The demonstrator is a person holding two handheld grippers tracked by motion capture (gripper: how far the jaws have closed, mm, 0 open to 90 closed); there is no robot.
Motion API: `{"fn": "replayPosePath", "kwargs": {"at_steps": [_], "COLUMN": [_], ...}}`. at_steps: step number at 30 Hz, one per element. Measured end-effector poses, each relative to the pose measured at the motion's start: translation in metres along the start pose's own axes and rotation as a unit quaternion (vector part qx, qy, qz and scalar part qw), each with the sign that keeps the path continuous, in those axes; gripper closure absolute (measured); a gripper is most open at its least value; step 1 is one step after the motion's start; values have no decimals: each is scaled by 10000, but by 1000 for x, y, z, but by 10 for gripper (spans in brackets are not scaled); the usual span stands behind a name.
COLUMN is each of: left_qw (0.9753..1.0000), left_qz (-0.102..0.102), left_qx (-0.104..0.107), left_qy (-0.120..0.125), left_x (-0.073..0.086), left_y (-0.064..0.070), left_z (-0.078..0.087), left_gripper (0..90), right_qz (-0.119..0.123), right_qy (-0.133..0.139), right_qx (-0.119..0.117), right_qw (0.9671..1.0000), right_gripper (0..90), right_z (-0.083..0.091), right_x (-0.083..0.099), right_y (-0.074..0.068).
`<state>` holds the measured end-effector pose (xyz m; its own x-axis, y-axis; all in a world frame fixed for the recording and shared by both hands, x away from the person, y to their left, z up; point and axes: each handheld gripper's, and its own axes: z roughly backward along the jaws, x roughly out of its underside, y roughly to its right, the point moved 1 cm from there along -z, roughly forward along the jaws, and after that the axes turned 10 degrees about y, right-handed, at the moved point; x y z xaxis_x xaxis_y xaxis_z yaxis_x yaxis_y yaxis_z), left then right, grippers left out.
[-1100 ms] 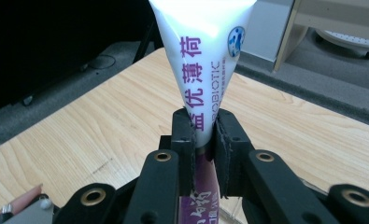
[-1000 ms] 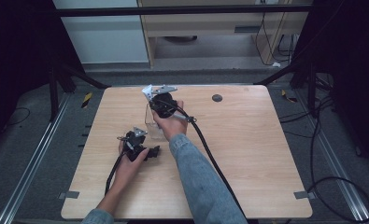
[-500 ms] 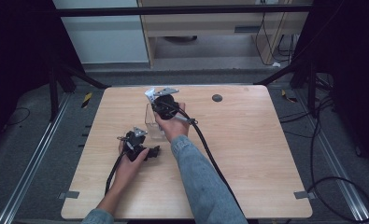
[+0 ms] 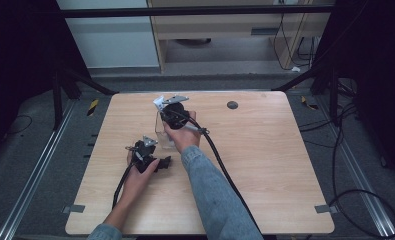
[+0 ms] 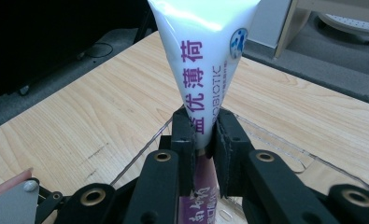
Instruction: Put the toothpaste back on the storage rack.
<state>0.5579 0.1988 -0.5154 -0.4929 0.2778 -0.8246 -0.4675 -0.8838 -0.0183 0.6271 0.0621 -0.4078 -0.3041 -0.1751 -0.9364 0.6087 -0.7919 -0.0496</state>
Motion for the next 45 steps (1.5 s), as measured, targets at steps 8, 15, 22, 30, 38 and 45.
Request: {"fn": "replayPosePath", "kwargs": {"at_steps": [8, 15, 22, 30, 38, 45], "left_qw": [10000, 10000, 10000, 10000, 10000, 10000], "left_qz": [14, 13, 11, 13, 14, 15], "left_qx": [-1, -1, 1, 0, -1, -1], "left_qy": [5, 7, 4, 6, 6, 6], "left_x": [0, 0, 0, 0, 0, 0], "left_y": [0, 0, 0, 0, 0, 0], "left_z": [0, 0, 0, 0, 0, 0], "left_gripper": [0, 0, 0, 0, 0, 0], "right_qz": [33, 17, 37, 33, 97, 81], "right_qy": [-33, -94, -103, -84, -104, -142], "right_qx": [36, 80, 81, 90, 62, 81], "right_qw": [10000, 9999, 9999, 9999, 9999, 9998], "right_gripper": [792, 791, 790, 787, 784, 783], "right_z": [-3, -7, -8, -10, -14, -16], "right_x": [-1, -3, -3, -3, -4, -4], "right_y": [0, 2, 1, 0, -4, -4]}}
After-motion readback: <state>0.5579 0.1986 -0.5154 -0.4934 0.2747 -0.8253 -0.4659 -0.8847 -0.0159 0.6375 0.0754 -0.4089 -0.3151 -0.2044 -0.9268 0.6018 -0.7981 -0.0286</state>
